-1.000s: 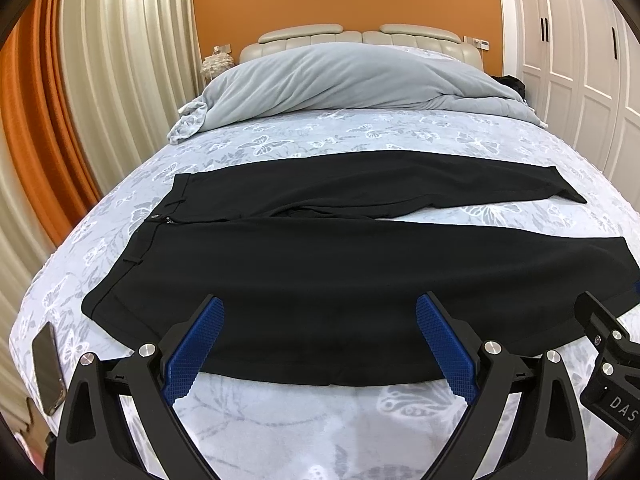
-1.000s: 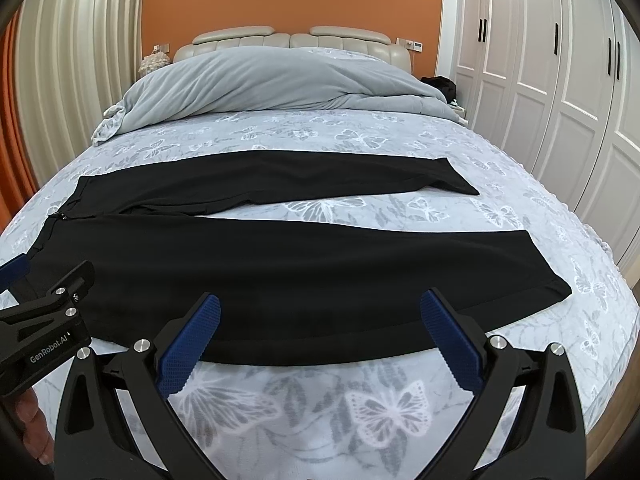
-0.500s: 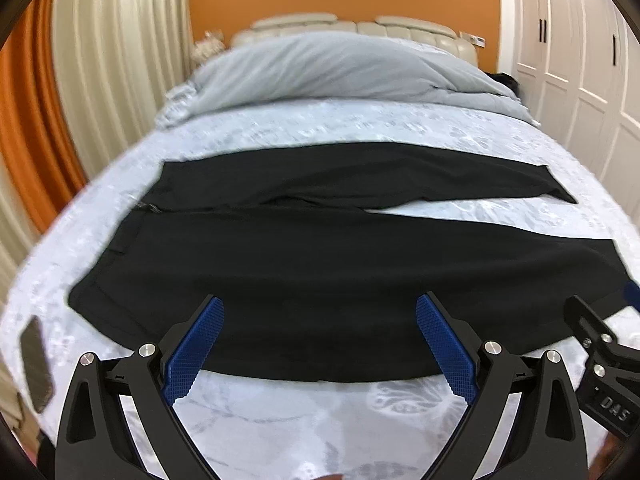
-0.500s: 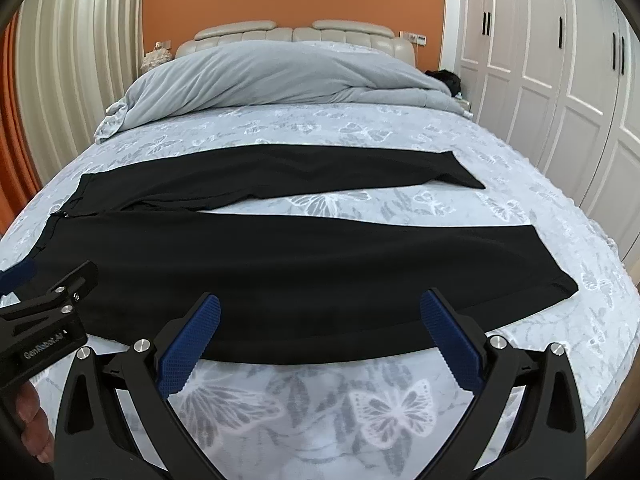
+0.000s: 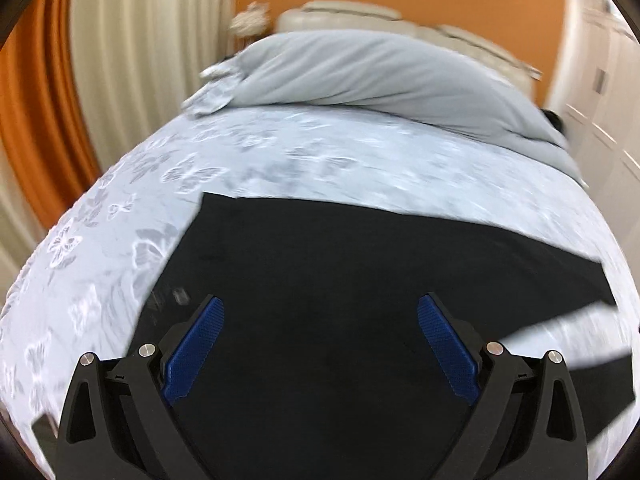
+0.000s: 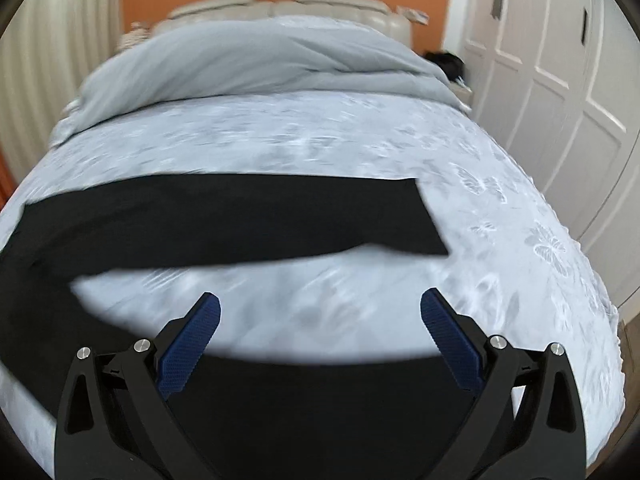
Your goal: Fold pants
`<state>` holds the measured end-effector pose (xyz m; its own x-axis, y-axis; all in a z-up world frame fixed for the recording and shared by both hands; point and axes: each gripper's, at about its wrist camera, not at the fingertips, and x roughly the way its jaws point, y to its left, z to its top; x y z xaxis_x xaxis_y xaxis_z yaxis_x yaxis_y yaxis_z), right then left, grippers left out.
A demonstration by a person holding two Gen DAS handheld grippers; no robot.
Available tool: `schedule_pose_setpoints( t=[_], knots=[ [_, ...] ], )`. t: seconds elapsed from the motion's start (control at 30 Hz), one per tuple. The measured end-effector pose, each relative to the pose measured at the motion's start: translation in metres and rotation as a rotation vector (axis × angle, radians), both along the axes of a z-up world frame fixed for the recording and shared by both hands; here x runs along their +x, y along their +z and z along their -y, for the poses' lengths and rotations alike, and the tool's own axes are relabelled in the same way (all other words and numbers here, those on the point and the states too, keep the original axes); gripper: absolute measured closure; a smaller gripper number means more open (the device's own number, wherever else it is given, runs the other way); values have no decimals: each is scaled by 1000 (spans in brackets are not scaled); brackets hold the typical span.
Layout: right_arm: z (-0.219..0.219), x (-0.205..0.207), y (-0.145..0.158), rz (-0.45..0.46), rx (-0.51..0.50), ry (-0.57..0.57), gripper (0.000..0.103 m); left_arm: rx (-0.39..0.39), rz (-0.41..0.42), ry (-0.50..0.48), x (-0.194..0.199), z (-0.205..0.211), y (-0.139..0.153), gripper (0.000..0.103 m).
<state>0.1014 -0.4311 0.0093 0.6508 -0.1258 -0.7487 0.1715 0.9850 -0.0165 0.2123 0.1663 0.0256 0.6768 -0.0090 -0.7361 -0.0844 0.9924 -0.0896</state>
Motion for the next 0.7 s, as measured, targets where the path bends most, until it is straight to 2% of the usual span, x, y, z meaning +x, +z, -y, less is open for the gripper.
schedule_pose_setpoints(
  t=[0.17,0.3,0.43,0.5,0.53,0.63,0.67,0.7],
  knots=[
    [90,88,-34,-33,124,-117,5,-130,-110,150,101,-70,-34,7],
    [111,142,-57,-42,139,-185,5,-216,-179,267,156,-107,-69,7],
    [129,186,-90,-68,166,-248,5,-227,-231,338,193,-125,-104,7],
    [134,201,-104,-88,157,-273,5,-171,-234,364,202,-124,-118,6],
    [137,209,-114,-98,162,-282,5,-99,-209,356,206,-117,-120,5],
    [135,220,-131,-108,157,-278,8,35,-203,325,215,-101,-126,5],
    [131,222,-133,-100,148,-261,25,37,-199,322,217,-100,-126,6],
    [126,223,-132,-79,132,-232,34,20,-189,326,217,-101,-125,9]
  ],
)
